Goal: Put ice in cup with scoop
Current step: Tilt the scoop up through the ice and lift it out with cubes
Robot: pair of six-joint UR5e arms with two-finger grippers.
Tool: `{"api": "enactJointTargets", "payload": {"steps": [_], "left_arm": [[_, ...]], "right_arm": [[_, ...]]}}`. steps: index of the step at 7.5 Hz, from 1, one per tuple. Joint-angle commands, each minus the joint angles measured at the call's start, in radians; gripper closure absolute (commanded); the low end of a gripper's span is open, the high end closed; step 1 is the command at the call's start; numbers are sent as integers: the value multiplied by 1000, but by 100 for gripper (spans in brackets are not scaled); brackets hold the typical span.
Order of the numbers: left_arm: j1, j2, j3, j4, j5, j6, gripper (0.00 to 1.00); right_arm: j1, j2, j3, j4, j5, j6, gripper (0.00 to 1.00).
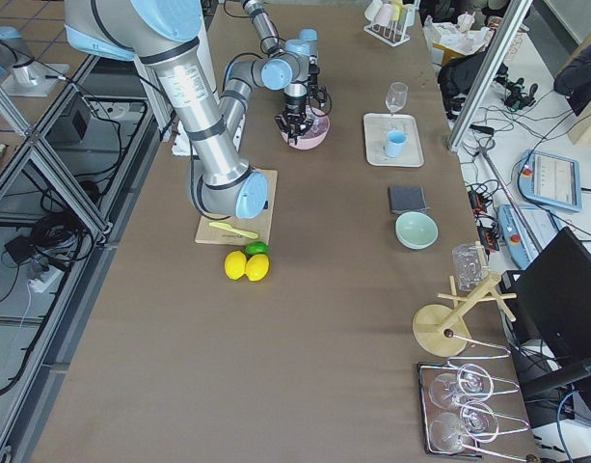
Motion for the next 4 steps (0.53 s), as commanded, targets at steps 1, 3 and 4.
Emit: {"api": "enactJointTargets", "payload": {"steps": [1,3,4], "left_arm": [[-6,1,-2,3,-1,-1,4],[-6,1,-2,8,1,-1,4],[-6,-1,-2,14,1,-1,4]], "right_arm": [[0,-50,87,59,7,7,100],[39,-93,110,155,27,20,100],[55,-112,110,195,44,27,100]]}}
